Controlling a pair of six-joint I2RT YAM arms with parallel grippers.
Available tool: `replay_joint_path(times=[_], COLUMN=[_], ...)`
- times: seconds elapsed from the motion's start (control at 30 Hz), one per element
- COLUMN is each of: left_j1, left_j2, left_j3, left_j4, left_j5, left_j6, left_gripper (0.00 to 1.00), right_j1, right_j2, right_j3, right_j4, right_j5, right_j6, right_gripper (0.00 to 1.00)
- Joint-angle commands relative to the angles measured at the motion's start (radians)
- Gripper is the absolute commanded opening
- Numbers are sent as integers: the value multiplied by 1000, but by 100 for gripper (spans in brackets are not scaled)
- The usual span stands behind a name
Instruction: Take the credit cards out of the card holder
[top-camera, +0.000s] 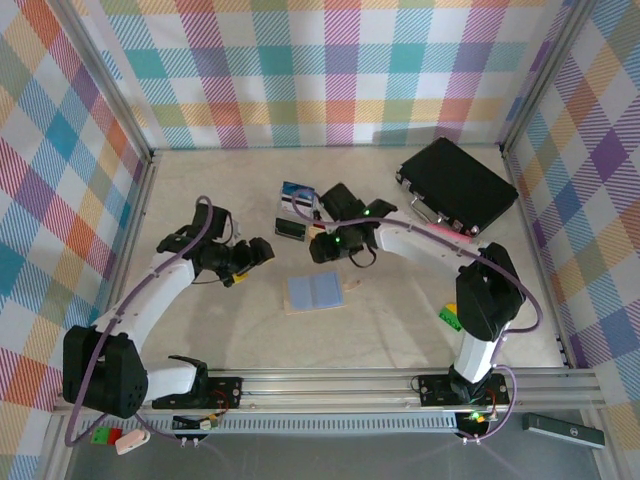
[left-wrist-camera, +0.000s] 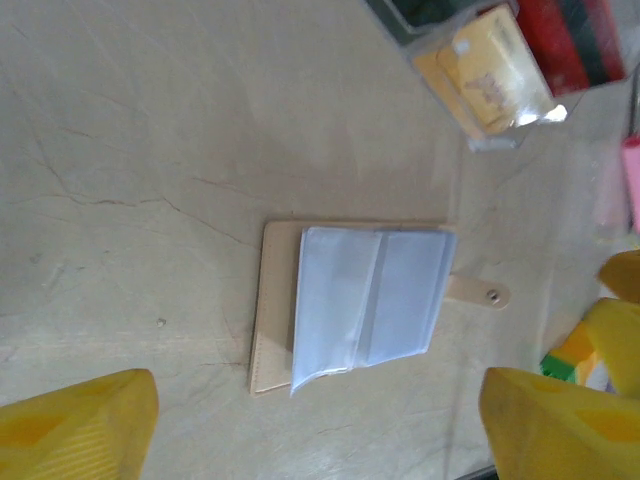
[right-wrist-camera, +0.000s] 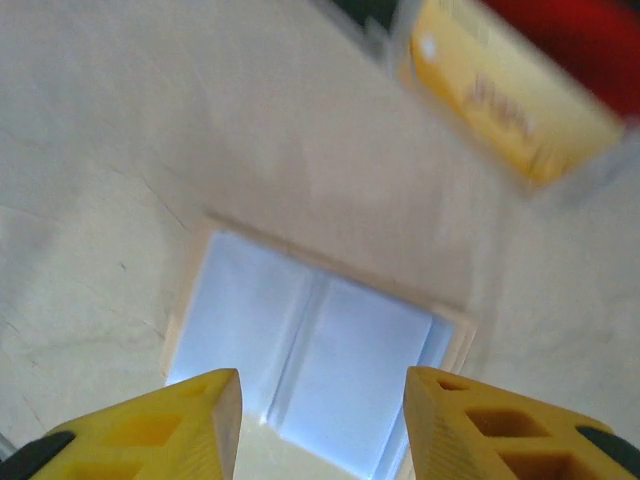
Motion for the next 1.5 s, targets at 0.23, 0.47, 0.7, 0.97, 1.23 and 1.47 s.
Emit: replay_joint_path(times=[0.23, 0.47, 0.7, 0.97, 1.23, 1.47], left_j1=[-169, -220, -242, -243, -243, -211], left_j2=[150, 255, 348, 397, 414, 335], left_j3=[-30, -32, -10, 20, 39, 65], left_j4=[94, 137, 173, 218, 297, 191], left_j5=[-36, -45, 3, 83, 185, 90], left_j6=[-56, -68, -57, -47, -74, -61], left_gripper=[57, 44, 31, 15, 8, 31], right_j1=[31, 31, 31, 32, 31, 20], right_j2=[11, 39, 68, 42, 10, -126], right_j3=[-127, -183, -238, -338, -403, -346], right_j4=[75, 108, 146, 239, 319, 221], right_j5=[7, 10, -33, -80, -108, 29], right_j6=[306, 356, 407, 512, 598, 530], right_gripper=[45, 45, 42, 38, 34, 41])
